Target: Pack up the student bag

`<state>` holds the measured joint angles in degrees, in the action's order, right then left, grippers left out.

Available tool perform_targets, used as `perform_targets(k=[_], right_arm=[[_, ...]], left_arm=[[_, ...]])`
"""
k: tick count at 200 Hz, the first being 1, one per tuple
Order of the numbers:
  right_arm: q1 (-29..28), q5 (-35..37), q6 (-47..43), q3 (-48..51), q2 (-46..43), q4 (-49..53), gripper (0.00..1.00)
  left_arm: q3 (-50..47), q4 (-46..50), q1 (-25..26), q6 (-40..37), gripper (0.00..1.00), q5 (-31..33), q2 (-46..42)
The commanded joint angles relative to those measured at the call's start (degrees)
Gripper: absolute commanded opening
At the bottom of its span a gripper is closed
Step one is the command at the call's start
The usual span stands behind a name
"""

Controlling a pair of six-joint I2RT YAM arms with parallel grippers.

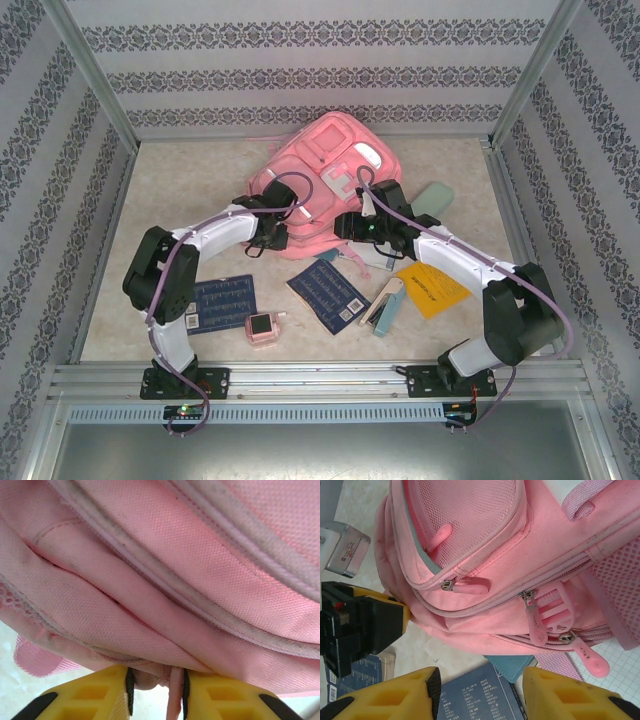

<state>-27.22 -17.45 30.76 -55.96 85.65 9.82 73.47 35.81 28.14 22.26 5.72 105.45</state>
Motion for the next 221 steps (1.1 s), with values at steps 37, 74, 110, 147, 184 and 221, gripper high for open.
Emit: perform_targets(k=[37,74,110,147,184,221], right_arm=[[-0.1,-1.0,0.8,1.5,-1.5,-1.9,0.45],[-1.1,-0.6,-0.5,0.7,-1.4,-0.6,0.44],[-2.0,-2.2,0.5,0.3,-1.4,-1.3,0.46],[-2.2,-3.3,10.8,3.0,-2.6,-6.6,0.47],[-3.9,-2.2,39.3,8.8,-2.5,-17.0,0.42],[-7.7,-0.3,54.7,11.0,-1.1,-24.8,0.51]], left_arm=[[-0.8,-1.0,-0.4,-1.4,0.03,-0.7,1.7],[-2.1,-1.4,-0.9,-0.7,0.00,-2.6,-3.2],[-5.0,-2.3,-1.4,0.7,0.00,-8.1,-10.2],[-8.0,-4.4,-1.5,2.8,0.00,-13.6,-17.0],[-10.7,-7.8,-1.4,6.3,0.00,-18.8,-21.7],[-11.5,-9.7,-0.3,7.9,0.00,-21.4,-22.7]])
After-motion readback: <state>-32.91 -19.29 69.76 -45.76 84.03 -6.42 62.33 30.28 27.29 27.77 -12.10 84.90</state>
